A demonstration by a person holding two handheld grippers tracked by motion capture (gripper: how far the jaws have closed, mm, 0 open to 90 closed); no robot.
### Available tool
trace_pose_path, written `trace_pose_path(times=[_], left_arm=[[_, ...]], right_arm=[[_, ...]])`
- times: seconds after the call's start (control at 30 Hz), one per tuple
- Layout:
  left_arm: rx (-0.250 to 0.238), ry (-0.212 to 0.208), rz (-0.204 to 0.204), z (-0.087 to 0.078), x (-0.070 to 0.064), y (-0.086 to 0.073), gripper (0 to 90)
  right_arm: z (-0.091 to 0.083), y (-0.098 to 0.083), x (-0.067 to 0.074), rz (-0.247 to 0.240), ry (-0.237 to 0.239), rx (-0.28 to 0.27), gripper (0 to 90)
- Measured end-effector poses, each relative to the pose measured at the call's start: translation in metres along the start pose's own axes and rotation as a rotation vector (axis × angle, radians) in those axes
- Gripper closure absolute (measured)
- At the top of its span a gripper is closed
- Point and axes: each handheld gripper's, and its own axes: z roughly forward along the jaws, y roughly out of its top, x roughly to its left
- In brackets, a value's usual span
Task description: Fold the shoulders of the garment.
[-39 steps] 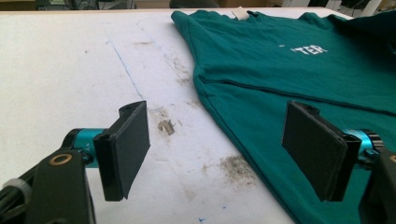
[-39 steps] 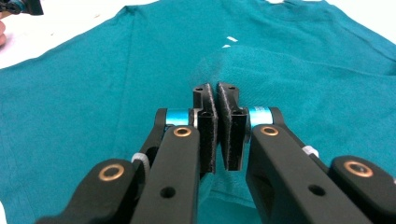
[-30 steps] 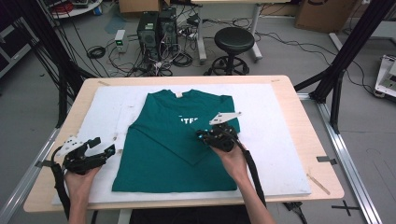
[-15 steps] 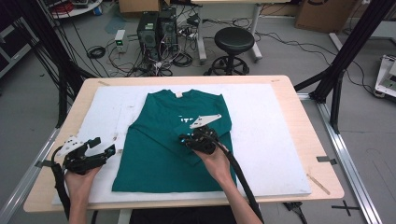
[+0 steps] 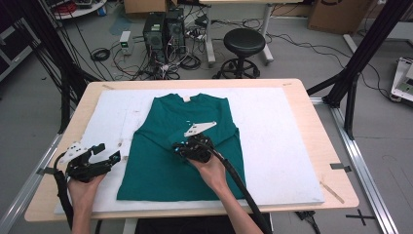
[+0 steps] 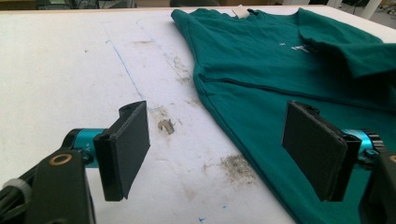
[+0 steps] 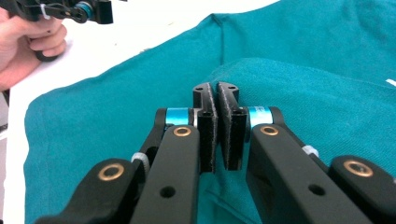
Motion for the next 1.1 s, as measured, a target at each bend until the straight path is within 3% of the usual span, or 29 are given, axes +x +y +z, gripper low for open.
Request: trace_pose_path(times=[0.63, 0.87, 0.93, 0.97, 1.07, 1.1], left_arm=[[0.003, -0.001, 0.0, 0.0, 0.0, 0.0, 23.6], [0.004, -0.001, 0.0, 0.0, 0.0, 0.0, 23.6], [0.005, -0.002, 0.0, 0.0, 0.0, 0.0, 23.6], [0.005, -0.001, 0.0, 0.0, 0.0, 0.0, 23.6], [0.005, -0.001, 0.0, 0.0, 0.0, 0.0, 23.6], [0.005, -0.001, 0.0, 0.0, 0.0, 0.0, 23.6]], right_arm=[[0.012, -0.004, 0.01, -0.038, 0.035, 0.038, 86.8], [0.014, -0.007, 0.008, -0.013, 0.047, 0.05, 86.2], [0.014, -0.008, 0.008, -0.015, 0.056, 0.053, 84.1], [0.015, -0.008, 0.008, -0.013, 0.061, 0.056, 72.9], [0.015, -0.008, 0.007, -0.007, 0.055, 0.063, 66.7], [0.015, -0.008, 0.005, 0.004, 0.037, 0.056, 56.8]])
